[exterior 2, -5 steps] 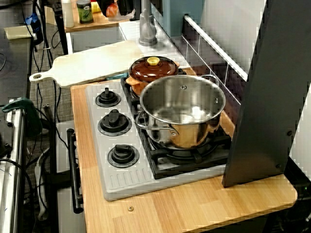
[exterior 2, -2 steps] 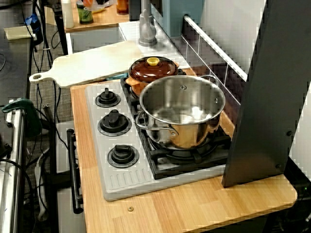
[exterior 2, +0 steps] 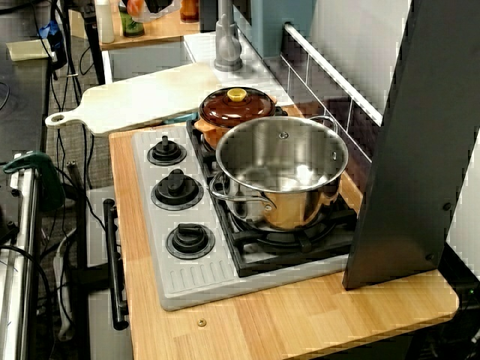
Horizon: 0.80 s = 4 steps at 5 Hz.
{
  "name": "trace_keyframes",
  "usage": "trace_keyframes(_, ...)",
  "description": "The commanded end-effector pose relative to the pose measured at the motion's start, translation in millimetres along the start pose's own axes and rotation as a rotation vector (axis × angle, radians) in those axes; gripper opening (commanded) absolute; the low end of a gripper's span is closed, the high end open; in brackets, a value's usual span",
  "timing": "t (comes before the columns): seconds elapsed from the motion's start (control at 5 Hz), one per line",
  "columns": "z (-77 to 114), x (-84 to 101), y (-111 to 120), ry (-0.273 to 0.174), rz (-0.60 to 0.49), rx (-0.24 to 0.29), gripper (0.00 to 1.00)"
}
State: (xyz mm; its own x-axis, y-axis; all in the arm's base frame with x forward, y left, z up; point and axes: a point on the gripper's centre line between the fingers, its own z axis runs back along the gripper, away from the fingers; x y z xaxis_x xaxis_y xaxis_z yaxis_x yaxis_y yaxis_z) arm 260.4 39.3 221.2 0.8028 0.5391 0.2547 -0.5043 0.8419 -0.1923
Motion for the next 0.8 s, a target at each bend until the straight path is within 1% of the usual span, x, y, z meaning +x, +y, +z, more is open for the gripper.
trace_keyframes(0.0,7.6,-17.7,-7,-0.059,-0.068,-0.001,0.0)
trace_keyframes(0.2,5.8,-21.3,-15,-0.064,-0.081,0.005,0.0)
trace_keyframes(0.4,9.7,-22.3,-26,-0.04,-0.087,-0.007,0.0)
trace_keyframes(0.6,15.9,-22.0,-42,-0.027,-0.103,-0.031,0.0)
